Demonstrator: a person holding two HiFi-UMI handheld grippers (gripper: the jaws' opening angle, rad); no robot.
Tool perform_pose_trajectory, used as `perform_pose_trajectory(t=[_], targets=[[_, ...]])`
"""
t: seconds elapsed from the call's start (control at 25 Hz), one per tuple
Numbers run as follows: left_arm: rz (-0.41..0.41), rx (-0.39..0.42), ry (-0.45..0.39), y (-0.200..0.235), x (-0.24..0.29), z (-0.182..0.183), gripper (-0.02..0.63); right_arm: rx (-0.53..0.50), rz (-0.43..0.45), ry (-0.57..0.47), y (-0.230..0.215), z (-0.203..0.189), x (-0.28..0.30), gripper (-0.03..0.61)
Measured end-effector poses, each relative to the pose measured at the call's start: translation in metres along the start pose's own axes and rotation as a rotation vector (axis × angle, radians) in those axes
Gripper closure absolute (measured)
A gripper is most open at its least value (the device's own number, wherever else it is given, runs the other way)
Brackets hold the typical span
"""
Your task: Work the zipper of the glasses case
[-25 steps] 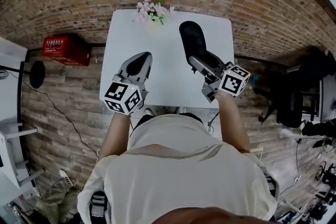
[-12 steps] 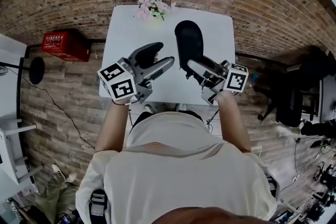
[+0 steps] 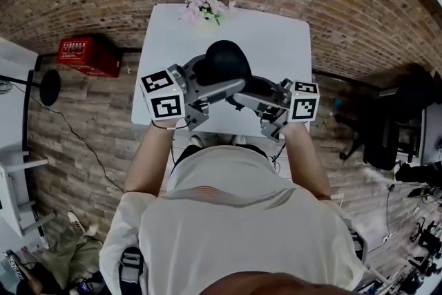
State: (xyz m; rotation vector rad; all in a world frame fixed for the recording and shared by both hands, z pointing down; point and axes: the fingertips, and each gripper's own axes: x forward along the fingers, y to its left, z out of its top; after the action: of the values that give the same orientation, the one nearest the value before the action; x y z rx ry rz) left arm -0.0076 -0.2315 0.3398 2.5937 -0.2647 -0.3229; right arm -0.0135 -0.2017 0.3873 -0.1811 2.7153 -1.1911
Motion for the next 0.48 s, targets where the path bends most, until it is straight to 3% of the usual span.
perform_pose_trajectory(t=[0.24,0.48], targets=[[-0.027,0.023,0.036,-0.007,0.009,-0.009,0.299,-0.026,0.004,0.083,0.003,-0.011,0.006,0.265],[0.001,0.045,0.042,-0.007,0.015,-0.017,0.301,-0.003,0.013,0.057,0.003,-0.011,0.006,0.265]])
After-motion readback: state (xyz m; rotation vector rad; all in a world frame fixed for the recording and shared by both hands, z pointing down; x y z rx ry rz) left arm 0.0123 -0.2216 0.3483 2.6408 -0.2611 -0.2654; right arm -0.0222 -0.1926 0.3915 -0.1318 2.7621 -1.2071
